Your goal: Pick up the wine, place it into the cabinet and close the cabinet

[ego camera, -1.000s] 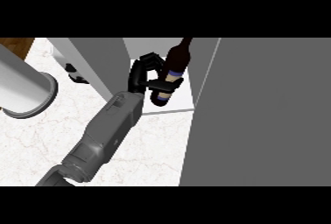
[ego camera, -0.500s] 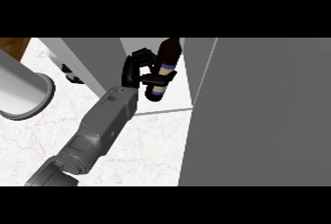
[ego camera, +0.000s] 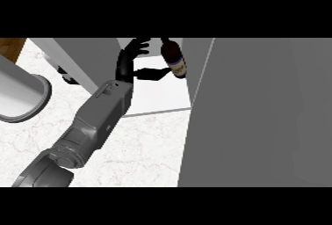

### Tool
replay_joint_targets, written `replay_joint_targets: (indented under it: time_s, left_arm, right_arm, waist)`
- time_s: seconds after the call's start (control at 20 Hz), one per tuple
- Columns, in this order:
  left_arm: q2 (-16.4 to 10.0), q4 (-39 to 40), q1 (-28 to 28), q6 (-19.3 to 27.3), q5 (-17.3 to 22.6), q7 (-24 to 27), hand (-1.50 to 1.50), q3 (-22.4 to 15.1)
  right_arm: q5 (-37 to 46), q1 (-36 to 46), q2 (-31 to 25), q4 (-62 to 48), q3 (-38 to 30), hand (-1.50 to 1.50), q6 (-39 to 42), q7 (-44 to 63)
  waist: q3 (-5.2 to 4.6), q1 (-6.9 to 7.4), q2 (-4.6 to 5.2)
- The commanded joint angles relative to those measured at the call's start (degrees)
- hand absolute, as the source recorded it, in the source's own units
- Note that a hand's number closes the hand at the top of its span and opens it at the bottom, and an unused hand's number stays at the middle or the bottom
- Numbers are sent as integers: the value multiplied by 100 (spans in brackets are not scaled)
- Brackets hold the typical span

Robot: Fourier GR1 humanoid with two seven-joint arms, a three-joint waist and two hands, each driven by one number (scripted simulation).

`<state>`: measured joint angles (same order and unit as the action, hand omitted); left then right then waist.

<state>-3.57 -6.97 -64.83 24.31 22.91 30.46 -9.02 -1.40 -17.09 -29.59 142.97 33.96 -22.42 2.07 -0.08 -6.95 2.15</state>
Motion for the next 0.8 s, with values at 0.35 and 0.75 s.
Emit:
replay_joint_targets:
  time_s: [0.35,0.75]
  left_arm:
    - [-97,242,-65,319,-48,337,-150,84]
    - [-70,-86,-297,-688,303,557,150,471]
  right_arm:
    - [-343,-197,-83,732,101,-150,234,137]
    - [-346,-421,-110,759,31,-150,236,81]
  waist:
    - [-10,-65,37]
    - [-8,-20,-13]
